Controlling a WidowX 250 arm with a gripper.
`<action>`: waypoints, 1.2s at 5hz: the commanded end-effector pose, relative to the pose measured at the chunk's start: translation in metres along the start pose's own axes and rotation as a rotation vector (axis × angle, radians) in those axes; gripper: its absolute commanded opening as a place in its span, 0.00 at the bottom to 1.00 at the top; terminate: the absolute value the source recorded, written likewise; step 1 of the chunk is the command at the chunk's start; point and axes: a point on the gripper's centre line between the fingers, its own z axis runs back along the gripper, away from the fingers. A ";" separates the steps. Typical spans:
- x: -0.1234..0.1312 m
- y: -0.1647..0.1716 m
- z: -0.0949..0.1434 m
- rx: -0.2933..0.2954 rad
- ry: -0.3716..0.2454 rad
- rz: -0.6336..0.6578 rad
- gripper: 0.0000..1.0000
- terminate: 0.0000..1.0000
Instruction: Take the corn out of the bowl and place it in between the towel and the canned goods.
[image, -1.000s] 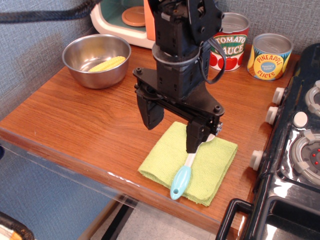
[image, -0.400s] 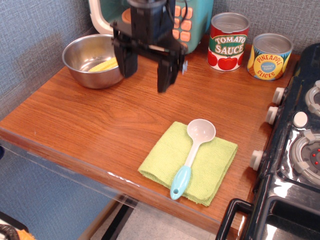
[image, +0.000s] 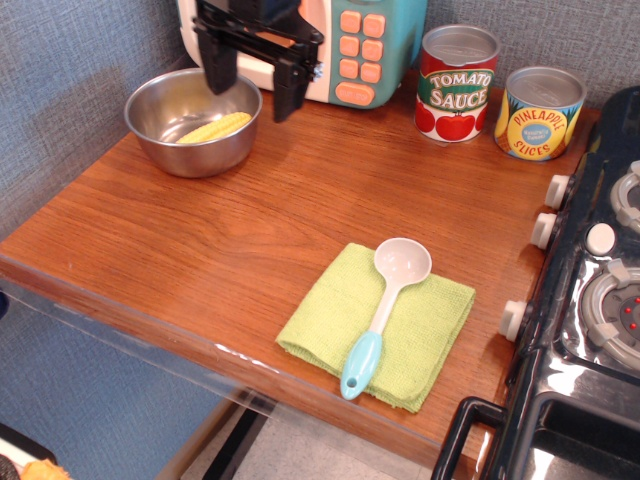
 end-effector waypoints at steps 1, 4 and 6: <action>0.020 0.041 -0.017 0.033 -0.038 0.091 1.00 0.00; 0.005 0.081 -0.024 0.015 -0.043 0.167 1.00 0.00; 0.006 0.069 -0.061 0.008 0.037 0.137 1.00 0.00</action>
